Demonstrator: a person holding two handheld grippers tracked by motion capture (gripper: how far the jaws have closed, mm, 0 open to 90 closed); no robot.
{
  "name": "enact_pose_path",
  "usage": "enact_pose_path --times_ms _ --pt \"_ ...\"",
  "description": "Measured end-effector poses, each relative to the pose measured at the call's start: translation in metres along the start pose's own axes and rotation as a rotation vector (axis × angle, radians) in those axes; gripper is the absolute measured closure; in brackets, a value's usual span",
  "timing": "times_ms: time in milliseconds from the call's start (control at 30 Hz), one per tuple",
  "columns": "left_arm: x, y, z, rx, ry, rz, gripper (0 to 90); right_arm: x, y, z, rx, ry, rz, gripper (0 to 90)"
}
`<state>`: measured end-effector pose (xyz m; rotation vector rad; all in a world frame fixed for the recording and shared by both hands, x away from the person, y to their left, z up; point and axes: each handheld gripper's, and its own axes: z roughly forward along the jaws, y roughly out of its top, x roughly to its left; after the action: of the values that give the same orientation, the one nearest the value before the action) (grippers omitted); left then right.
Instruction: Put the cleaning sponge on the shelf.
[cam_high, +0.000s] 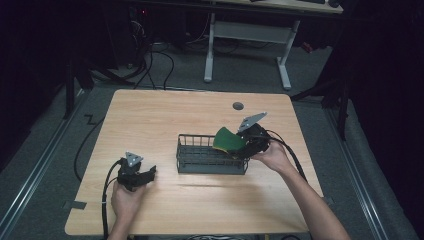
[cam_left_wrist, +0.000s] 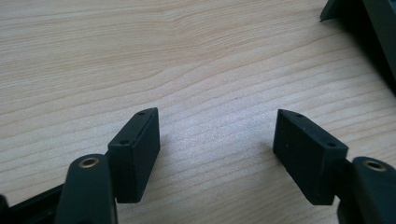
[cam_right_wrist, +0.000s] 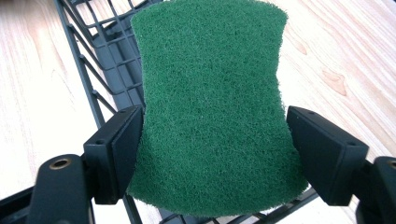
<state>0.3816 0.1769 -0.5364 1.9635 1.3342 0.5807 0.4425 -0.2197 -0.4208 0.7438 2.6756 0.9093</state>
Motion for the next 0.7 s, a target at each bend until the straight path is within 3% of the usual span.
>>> enact_pose_path --times_ms 433,600,700 --pt "0.0 0.0 0.0 0.0 0.0 0.0 32.3 0.0002 0.0008 0.0045 0.006 0.028 0.008 19.0" --pt "0.0 0.0 0.0 0.0 0.0 0.0 32.3 0.0027 0.0007 0.0037 -0.019 0.029 -0.006 32.2" --pt "0.0 0.0 0.0 0.0 0.0 0.0 32.3 0.0033 0.0008 0.0032 -0.03 0.028 -0.009 35.0"
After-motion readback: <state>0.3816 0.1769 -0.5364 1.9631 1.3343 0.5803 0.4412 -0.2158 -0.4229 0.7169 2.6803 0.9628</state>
